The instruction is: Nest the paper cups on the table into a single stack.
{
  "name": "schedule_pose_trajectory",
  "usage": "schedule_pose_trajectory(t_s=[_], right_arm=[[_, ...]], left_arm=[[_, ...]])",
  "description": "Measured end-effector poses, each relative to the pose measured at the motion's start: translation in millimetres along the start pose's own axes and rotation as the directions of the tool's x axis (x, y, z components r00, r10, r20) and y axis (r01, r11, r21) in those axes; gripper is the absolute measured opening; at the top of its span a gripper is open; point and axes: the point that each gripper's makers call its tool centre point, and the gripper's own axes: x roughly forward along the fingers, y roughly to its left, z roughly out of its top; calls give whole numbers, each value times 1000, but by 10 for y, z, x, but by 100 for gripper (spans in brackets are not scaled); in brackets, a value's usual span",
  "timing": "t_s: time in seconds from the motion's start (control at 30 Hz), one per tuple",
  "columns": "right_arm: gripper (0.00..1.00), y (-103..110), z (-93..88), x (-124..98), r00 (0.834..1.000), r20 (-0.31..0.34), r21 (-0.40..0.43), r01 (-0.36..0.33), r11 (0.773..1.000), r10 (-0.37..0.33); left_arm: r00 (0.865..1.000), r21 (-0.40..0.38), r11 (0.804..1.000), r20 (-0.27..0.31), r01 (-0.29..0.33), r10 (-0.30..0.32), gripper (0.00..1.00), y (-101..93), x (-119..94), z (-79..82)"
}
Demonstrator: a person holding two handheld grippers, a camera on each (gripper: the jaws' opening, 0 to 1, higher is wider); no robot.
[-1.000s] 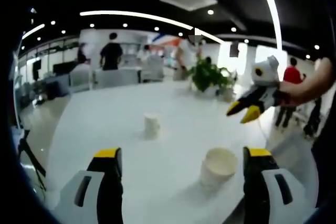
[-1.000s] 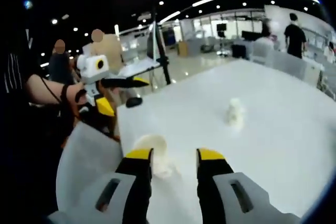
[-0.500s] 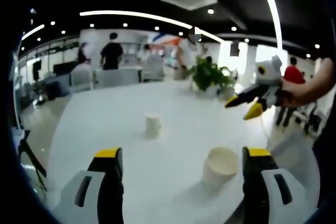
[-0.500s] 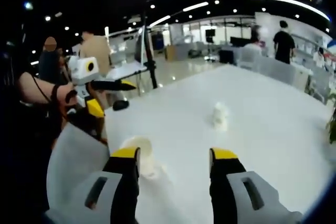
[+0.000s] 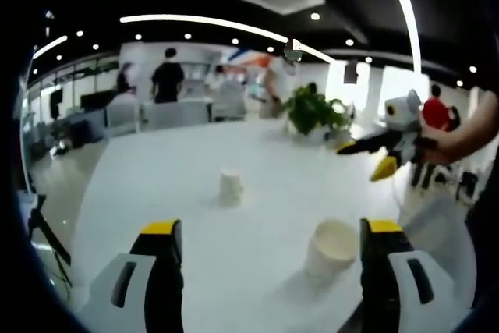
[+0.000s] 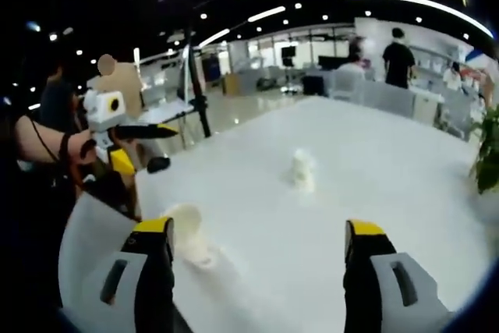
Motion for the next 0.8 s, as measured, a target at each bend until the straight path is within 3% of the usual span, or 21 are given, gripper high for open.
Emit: schedule_pose_trajectory(t_s=[0.1,0.8], right_arm=[[100,-13,11,3,1000,23,12,10,1000,-11],[100,-140,-7,-41,998,38,38,42,998,-44]], left_arm=[[1000,5,1000,-3,2,-2,93,4,26,3],[1000,25,999,-9,29,-29,93,83,221,153]])
